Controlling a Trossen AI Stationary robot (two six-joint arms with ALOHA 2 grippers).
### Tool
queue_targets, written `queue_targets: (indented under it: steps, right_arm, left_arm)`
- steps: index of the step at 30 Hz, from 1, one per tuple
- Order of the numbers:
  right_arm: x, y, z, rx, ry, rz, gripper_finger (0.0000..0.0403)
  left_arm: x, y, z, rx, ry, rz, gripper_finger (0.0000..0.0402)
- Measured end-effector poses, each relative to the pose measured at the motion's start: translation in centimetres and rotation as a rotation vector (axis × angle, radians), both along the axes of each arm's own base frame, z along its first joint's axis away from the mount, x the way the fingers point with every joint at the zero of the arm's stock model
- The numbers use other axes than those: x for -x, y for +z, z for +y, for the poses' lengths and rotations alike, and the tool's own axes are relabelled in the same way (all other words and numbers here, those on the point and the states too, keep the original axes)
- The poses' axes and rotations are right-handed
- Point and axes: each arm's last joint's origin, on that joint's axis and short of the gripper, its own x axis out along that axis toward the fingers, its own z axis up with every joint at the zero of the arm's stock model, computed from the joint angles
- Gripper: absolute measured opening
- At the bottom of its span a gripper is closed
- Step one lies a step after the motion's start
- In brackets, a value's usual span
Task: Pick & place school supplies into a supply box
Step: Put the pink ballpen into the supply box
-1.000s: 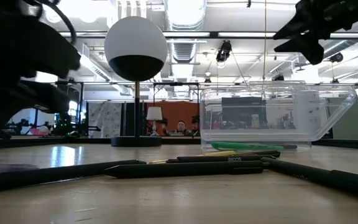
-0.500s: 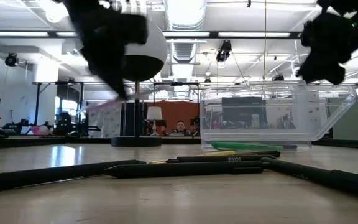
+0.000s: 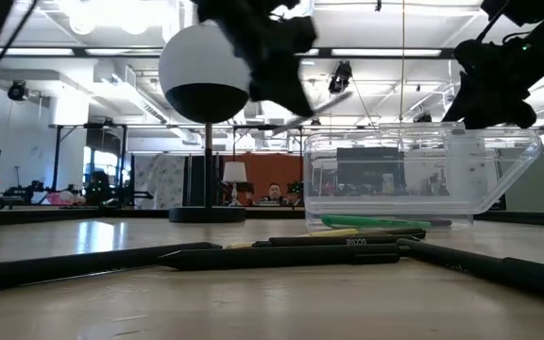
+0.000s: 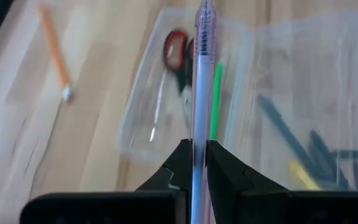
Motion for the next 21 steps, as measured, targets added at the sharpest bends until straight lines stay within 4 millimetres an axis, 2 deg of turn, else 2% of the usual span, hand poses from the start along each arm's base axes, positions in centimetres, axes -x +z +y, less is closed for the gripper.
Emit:
queue_targets:
  steps: [3,6,9,14,21]
  right_arm:
    - [0.0,0.0,-0.1,0.011,-0.019,0.001,0.0160]
    - [0.1,0.1,-0.1,0.024,-0.036,0.002,0.0160]
    - [0.1,0.2,-0.2,0.033,-0.045,-0.001,0.0160]
    - [0.1,0.3,-0.2,0.045,-0.061,0.001,0.0160]
    - [0.1,0.2,-0.2,0.036,-0.067,-0.001,0.0160]
  left_arm:
    - [-3.2,-0.6,0.7,0.004,-0.087,-0.008,0.0012]
    - [-6.3,-1.9,1.1,0.010,-0.169,0.016,0.0012]
    - [-8.6,-3.3,1.9,0.075,-0.249,0.033,0.0012]
    - [-10.3,-4.0,3.3,0.072,-0.285,0.052,0.0015]
    - [-11.2,-7.9,3.9,0.069,-0.292,0.166,0.0020]
